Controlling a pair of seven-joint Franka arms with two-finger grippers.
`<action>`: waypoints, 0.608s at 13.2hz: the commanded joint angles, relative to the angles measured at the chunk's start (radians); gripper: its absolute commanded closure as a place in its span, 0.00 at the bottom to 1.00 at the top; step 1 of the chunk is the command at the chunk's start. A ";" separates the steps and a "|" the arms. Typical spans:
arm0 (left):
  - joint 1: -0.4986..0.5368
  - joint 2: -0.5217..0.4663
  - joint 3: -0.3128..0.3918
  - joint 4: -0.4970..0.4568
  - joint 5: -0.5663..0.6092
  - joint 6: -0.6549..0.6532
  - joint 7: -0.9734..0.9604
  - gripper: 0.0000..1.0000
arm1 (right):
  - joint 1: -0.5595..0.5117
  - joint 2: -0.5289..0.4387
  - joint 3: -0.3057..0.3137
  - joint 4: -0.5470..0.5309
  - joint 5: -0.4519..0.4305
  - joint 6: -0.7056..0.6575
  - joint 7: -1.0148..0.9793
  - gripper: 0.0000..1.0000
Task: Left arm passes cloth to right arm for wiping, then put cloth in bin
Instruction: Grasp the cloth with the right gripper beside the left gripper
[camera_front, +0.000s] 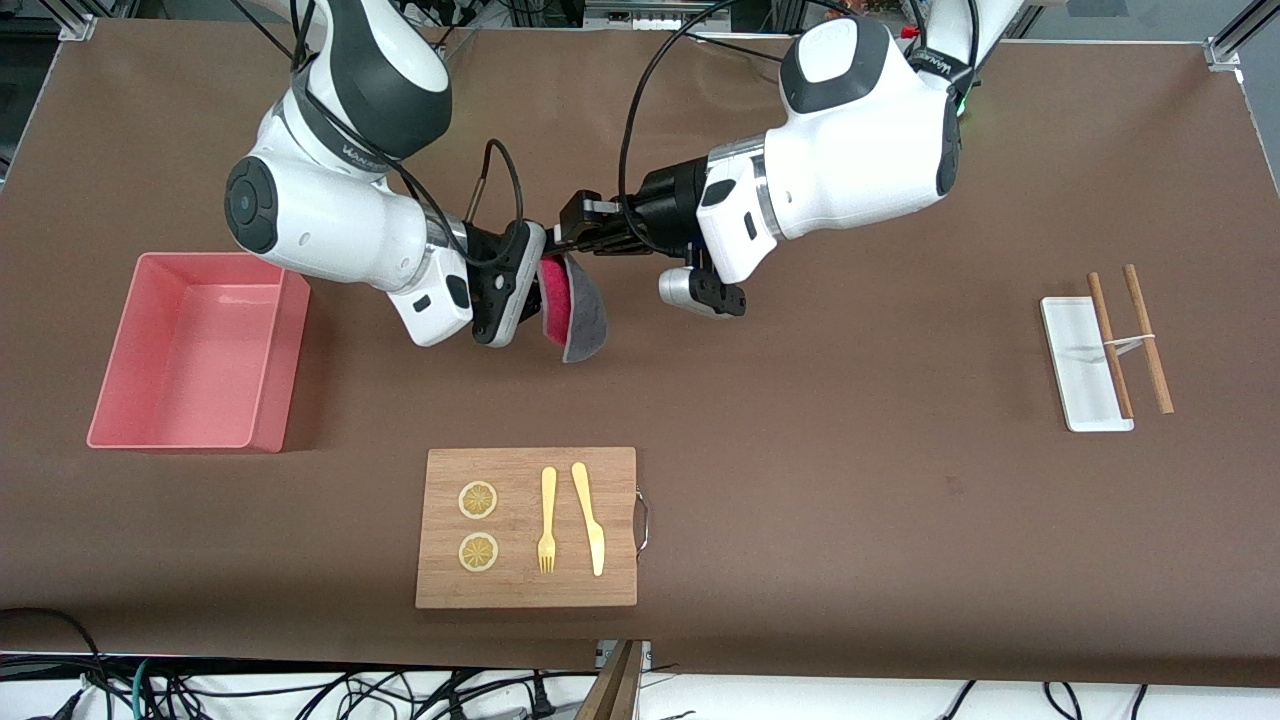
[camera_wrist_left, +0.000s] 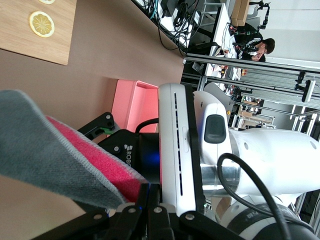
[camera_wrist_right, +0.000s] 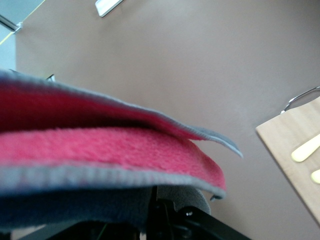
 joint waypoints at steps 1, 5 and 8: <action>-0.023 0.014 0.000 0.034 -0.028 0.027 -0.010 1.00 | -0.030 0.022 0.001 0.063 0.012 -0.083 0.023 1.00; -0.022 0.014 0.003 0.031 -0.018 0.027 0.004 0.00 | -0.079 0.019 -0.001 0.128 0.015 -0.199 0.028 1.00; -0.019 0.011 0.003 0.024 0.001 0.026 0.002 0.00 | -0.119 0.019 -0.001 0.144 0.015 -0.247 0.026 1.00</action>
